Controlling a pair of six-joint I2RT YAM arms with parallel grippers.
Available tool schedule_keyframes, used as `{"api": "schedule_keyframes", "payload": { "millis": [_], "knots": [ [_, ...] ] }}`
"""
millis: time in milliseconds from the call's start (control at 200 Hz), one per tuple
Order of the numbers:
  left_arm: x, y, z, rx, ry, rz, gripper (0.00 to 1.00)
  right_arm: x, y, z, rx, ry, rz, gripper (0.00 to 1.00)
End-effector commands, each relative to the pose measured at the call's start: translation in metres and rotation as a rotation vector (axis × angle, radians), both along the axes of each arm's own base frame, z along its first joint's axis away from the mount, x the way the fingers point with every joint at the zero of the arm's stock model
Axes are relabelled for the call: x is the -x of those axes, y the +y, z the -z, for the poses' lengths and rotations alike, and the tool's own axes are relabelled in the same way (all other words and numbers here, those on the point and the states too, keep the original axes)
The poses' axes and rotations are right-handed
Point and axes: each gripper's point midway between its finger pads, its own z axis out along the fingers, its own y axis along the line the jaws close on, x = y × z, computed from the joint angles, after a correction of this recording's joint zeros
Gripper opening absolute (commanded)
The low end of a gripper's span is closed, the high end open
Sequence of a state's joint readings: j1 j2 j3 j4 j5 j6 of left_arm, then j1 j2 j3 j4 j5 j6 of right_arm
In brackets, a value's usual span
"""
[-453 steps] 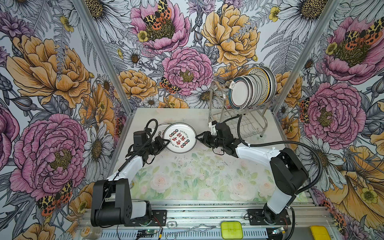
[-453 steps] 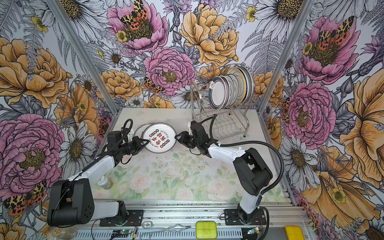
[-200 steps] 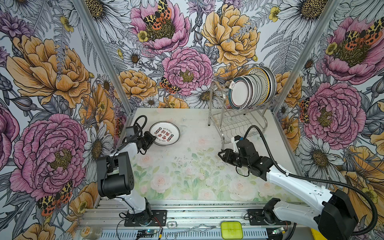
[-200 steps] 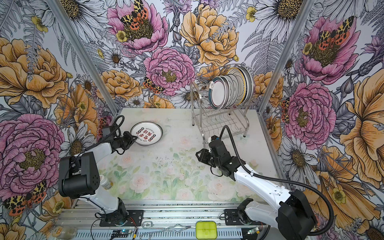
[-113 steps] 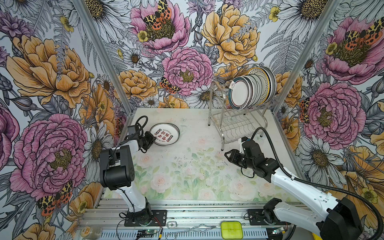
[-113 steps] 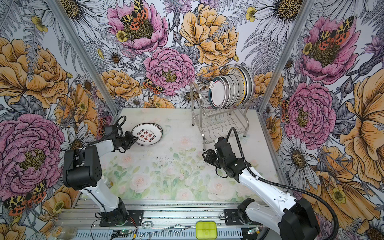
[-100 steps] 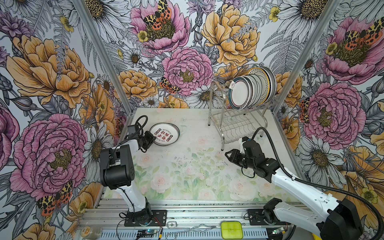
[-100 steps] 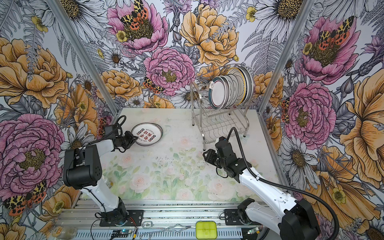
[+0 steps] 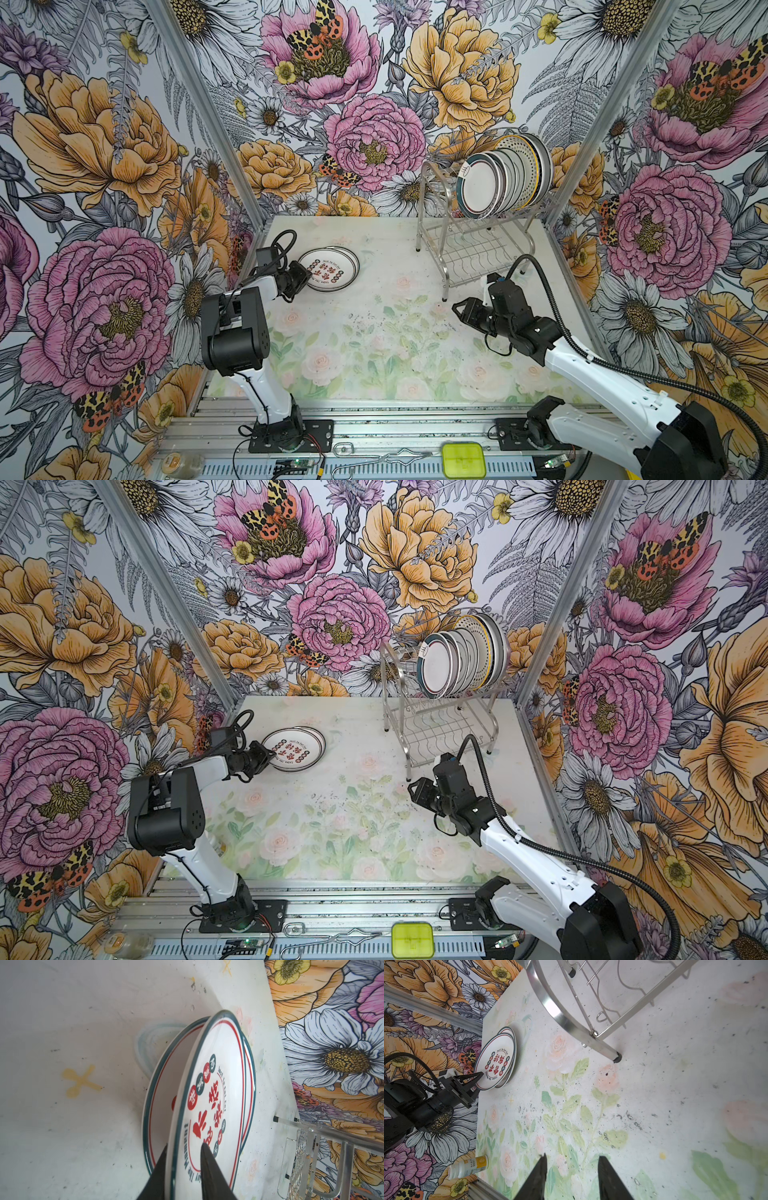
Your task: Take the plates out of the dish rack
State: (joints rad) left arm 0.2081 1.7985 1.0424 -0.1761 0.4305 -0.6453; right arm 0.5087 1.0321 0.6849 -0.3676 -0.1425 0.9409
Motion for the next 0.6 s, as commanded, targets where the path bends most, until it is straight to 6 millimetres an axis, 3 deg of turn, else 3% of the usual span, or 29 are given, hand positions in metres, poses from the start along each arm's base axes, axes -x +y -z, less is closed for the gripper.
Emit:
{"api": "schedule_keyframes", "payload": {
  "millis": [0, 35, 45, 80, 595],
  "knots": [
    [-0.006, 0.001, -0.003, -0.054, 0.011, 0.012, 0.33, 0.0, -0.005, -0.005, 0.005, -0.018, 0.007, 0.42],
    [-0.005, 0.001, -0.003, -0.065, 0.022, 0.012, 0.35, 0.001, -0.005, -0.004, 0.006, -0.017, 0.006, 0.42],
    [-0.003, 0.001, 0.009, -0.061, 0.052, 0.014, 0.36, 0.001, -0.005, -0.005, 0.006, -0.018, 0.006, 0.42],
    [-0.002, 0.0, 0.014, -0.066, 0.072, 0.019, 0.37, 0.001, -0.006, -0.004, 0.007, -0.018, 0.008, 0.42],
    [0.009, 0.003, 0.035, -0.212, 0.265, 0.033, 0.49, 0.0, -0.015, -0.003, 0.035, -0.016, 0.017, 0.46]
  ]
}}
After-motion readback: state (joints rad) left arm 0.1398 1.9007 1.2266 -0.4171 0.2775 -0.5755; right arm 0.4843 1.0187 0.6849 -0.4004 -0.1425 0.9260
